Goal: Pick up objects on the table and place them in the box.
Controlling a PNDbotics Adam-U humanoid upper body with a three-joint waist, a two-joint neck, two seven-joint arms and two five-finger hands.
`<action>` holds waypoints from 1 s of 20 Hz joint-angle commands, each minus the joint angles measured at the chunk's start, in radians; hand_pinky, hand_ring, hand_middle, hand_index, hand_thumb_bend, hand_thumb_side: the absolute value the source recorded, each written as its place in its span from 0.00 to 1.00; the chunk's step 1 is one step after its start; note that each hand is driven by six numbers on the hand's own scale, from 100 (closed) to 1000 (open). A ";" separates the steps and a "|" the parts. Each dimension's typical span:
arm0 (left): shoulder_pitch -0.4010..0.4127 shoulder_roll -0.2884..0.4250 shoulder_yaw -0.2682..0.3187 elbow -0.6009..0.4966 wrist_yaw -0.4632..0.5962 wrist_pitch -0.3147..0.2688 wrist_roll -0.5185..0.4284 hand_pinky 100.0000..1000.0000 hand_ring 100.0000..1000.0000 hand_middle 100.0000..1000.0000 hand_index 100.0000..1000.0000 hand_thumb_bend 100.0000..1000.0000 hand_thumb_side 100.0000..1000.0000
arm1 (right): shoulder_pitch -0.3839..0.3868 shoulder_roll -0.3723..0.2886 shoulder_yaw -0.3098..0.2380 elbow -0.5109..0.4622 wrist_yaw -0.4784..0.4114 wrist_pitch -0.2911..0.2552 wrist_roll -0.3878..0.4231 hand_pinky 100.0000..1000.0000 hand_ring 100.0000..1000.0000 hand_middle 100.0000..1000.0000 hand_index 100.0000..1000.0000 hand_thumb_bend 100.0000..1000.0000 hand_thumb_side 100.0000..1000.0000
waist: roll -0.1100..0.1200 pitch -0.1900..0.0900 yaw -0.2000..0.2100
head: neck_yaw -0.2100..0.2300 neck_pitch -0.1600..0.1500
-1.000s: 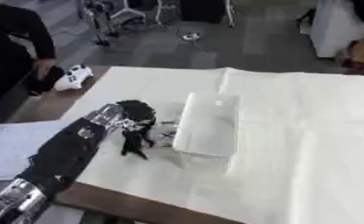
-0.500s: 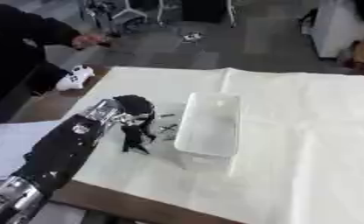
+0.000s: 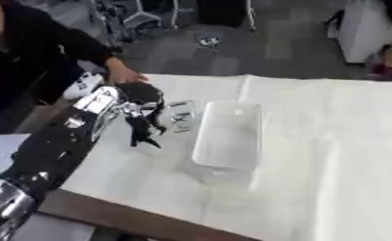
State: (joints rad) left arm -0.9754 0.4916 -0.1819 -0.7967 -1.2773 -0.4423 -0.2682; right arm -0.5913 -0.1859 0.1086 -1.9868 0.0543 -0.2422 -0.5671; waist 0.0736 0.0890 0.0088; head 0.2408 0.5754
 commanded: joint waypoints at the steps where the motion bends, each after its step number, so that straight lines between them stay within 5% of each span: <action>1: -0.037 0.052 -0.009 -0.038 0.012 -0.006 -0.020 0.00 0.00 0.00 0.05 0.00 0.45 | -0.008 -0.017 -0.002 -0.013 0.006 0.002 0.001 0.41 0.48 0.56 0.85 0.02 1.00 | 0.001 -0.020 0.005 | -0.003 -0.002; 15: -0.098 0.064 -0.046 -0.091 0.187 -0.044 -0.013 0.00 0.00 0.00 0.04 0.00 0.44 | -0.001 -0.022 0.001 -0.013 0.006 0.004 0.004 0.41 0.48 0.56 0.85 0.02 1.00 | 0.008 -0.026 0.006 | 0.000 0.009; 16: -0.105 0.061 -0.049 -0.097 0.200 -0.043 -0.018 0.00 0.00 0.00 0.04 0.00 0.16 | -0.001 -0.022 0.001 -0.013 0.006 0.004 0.004 0.41 0.48 0.56 0.85 0.02 1.00 | 0.009 -0.026 0.006 | 0.000 0.009; 17: -0.110 0.059 -0.053 -0.102 0.210 -0.042 -0.023 0.00 0.00 0.00 0.04 0.00 0.43 | -0.001 -0.022 0.001 -0.013 0.006 0.004 0.004 0.41 0.48 0.56 0.85 0.02 1.00 | 0.009 -0.027 0.005 | 0.000 0.009; 20: -0.130 0.051 -0.067 -0.121 0.234 -0.046 -0.041 0.00 0.00 0.00 0.04 0.00 0.43 | -0.001 -0.021 0.001 -0.013 0.006 0.004 0.005 0.41 0.48 0.56 0.86 0.02 1.00 | 0.011 -0.028 0.004 | -0.001 0.011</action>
State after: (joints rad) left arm -1.0777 0.5214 -0.2477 -0.8938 -1.0607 -0.4865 -0.3012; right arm -0.5832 -0.1941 0.1092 -1.9868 0.0544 -0.2395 -0.5644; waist 0.0852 0.0786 0.0137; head 0.2407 0.5852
